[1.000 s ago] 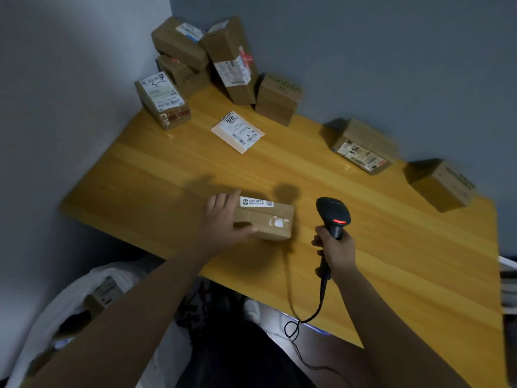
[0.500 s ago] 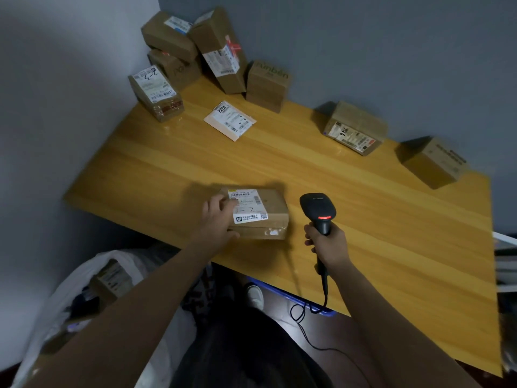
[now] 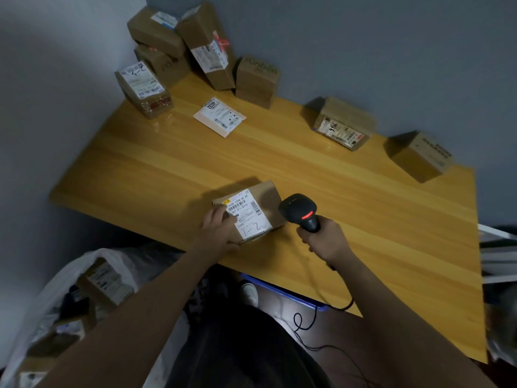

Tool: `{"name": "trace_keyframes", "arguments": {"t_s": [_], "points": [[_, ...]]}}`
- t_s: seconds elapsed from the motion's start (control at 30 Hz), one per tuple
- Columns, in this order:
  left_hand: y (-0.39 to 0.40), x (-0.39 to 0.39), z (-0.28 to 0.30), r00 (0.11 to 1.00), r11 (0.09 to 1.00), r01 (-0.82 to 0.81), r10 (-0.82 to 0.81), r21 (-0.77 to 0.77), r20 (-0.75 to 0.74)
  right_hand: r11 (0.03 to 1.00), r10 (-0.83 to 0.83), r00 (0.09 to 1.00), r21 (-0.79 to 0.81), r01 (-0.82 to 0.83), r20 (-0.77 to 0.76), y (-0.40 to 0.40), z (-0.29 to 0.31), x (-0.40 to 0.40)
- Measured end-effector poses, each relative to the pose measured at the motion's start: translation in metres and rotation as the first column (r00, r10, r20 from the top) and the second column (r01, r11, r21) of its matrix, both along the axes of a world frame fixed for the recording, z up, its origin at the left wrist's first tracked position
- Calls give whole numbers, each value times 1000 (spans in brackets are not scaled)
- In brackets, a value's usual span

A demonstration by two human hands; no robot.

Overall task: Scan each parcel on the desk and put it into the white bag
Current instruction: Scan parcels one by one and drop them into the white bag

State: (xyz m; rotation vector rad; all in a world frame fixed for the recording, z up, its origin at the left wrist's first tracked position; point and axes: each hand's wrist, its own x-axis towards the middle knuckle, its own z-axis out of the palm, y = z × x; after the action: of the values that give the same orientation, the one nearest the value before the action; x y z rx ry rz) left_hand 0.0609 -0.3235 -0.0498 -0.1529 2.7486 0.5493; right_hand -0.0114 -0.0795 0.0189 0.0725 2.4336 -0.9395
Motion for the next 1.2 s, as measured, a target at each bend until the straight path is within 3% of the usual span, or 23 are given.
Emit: {"name": "trace_keyframes", "arguments": {"t_s": [0.1, 0.23, 0.3, 0.4, 0.47, 0.57, 0.83, 1.0, 1.2], "points": [[-5, -7, -1, 997, 994, 75, -78, -76, -30, 978, 183, 983, 103, -182, -4, -3, 11, -21], [-20, -25, 2, 968, 952, 240, -249, -189, -22, 869, 410, 910, 282, -407, 52, -10, 26, -47], [-27, -31, 3, 971, 941, 236, -240, -241, 10, 804, 486, 868, 335, -491, 106, -13, 30, -54], [-25, -26, -2, 996, 985, 86, -89, -153, -13, 750, 546, 822, 341, -567, 164, -17, 31, -56], [-18, -20, -6, 998, 996, -9, 3, -90, -64, 746, 555, 811, 320, -584, 184, -22, 30, -54], [-11, -19, -10, 999, 998, -48, 47, -42, -27, 748, 554, 809, 310, -587, 195, -28, 28, -52], [-9, -17, -10, 999, 998, -46, 47, -42, 14, 808, 502, 838, 230, -542, 214, -38, 25, -54], [-7, -17, -10, 998, 993, -37, 43, -110, 49, 768, 531, 820, 286, -572, 214, -32, 26, -54], [-6, -17, -11, 999, 995, -43, 45, -85, 21, 780, 519, 829, 281, -559, 207, -29, 27, -57]]}}
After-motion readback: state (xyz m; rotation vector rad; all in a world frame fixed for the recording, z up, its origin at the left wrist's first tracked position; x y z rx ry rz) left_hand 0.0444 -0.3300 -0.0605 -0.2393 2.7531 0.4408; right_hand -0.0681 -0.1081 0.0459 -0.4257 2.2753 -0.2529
